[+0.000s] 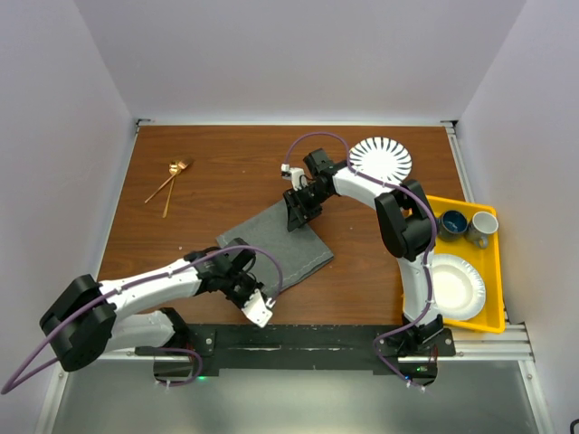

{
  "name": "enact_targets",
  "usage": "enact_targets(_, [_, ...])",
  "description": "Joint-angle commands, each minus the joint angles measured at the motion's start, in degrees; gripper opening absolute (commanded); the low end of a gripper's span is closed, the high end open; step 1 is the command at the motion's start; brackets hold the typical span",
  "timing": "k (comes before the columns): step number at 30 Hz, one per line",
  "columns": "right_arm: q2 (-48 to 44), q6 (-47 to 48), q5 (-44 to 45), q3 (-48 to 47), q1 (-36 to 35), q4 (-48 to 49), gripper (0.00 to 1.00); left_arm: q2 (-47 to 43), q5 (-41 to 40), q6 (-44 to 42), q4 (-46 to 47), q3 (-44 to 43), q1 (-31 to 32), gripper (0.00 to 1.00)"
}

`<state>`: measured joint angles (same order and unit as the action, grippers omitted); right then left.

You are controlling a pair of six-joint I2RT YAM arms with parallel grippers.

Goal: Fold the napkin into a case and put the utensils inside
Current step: Pick up the top corner of the square folded napkin from the center of the board.

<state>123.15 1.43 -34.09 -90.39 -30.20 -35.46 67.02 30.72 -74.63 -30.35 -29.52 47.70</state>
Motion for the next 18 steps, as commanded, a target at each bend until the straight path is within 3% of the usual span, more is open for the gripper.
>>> enact_targets(1, [-1.9,-0.2,-1.1,0.7,0.0,0.5,0.50,-1.8,1.6,2.1,2.0,-2.2,0.3,0.00])
enact_targets(10, [-1.9,-0.6,-2.3,-0.1,0.0,-0.1,0.51,-4.3,2.8,7.2,4.6,-7.0,-0.9,0.00])
enact_targets(18, [-3.5,1.0,-3.2,-1.9,1.6,-3.7,0.59,6.1,6.1,14.1,10.7,-17.3,-11.7,0.00])
